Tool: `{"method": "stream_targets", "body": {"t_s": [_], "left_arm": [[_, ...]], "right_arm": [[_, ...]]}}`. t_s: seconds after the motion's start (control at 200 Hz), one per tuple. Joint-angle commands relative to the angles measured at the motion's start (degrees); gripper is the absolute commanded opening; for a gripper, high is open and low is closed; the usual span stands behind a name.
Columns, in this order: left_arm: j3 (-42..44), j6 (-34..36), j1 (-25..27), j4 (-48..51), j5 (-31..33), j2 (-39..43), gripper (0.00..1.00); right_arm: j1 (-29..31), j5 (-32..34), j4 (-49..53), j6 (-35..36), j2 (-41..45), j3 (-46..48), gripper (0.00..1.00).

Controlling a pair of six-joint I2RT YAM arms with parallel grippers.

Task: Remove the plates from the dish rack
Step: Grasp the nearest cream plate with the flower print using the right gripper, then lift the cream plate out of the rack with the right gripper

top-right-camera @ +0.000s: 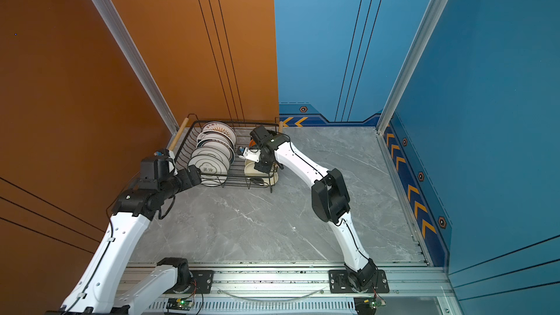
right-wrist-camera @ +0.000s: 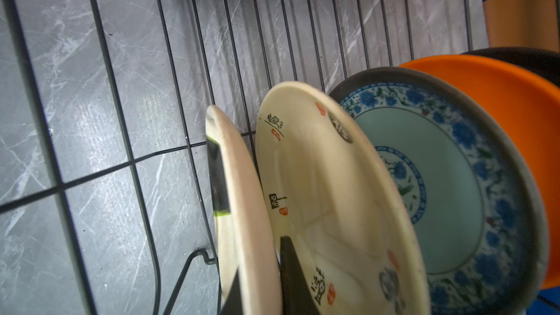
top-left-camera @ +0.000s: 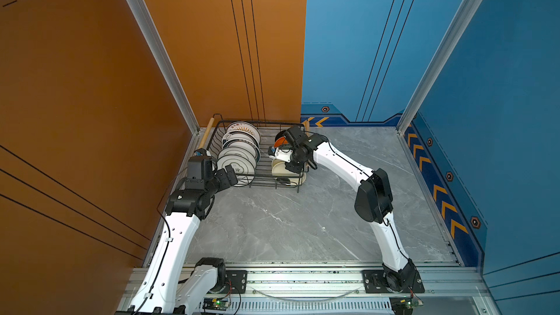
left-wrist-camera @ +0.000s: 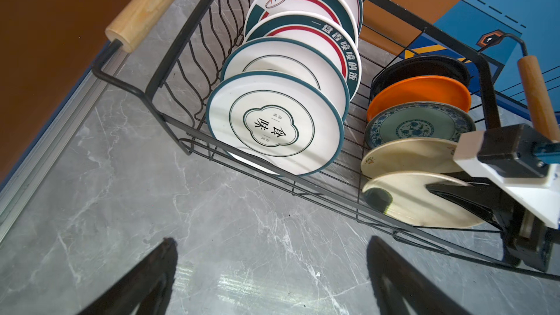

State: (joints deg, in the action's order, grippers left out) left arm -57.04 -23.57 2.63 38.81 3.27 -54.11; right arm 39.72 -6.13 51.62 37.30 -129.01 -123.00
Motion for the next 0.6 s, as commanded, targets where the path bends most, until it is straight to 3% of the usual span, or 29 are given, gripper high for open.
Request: {"method": "stream_targets", "body": {"t_s": [0.0,0.36,0.496,0.596], "left_arm": [[1.43,1.56,-0.20,-0.55,2.05,1.84,0.98],[4.19,-0.59,-0.17,-5.40,-1.54,5.56,0.98],[3.81,-1.66,-0.17,-5.49,-2.64,4.63,0.98],[3.89,-1.52,-0.19,-5.66,-3.02,4.34,0.98]], "right_arm": [[0.09,2.04,4.56,0.32,3.06,-2.81,0.00],[0.09,0.85,1.67,-0.28,3.91,-7.94,0.00],[0.09,0.85,-4.51,-2.54,5.72,-5.92,0.00],[-0.47,-3.35,-10.09,-5.65,7.88,-3.21,0.00]]}}
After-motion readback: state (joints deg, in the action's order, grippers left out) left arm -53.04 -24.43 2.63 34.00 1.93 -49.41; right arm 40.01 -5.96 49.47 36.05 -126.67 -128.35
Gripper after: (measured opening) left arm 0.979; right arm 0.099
